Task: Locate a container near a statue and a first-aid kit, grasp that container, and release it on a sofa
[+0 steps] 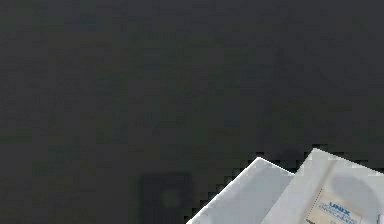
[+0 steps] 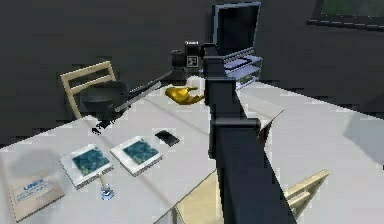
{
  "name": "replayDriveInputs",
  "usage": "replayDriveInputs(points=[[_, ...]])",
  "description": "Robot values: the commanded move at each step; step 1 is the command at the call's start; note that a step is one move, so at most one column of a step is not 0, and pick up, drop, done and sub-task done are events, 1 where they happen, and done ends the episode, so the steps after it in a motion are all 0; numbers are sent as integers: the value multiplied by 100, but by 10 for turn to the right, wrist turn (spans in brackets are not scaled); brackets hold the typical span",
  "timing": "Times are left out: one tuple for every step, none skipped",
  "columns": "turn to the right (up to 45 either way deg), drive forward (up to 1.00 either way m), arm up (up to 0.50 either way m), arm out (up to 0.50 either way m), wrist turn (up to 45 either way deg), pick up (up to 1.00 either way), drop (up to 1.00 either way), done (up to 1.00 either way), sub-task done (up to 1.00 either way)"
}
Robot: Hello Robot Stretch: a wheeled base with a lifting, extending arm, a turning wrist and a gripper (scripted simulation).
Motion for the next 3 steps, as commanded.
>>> replayDriveInputs(points=[[0,0,0,0,-450,0,0,0,0],[0,0,0,-44,0,0,0,0,0],[-450,0,0,0,0,0,0,0,0]])
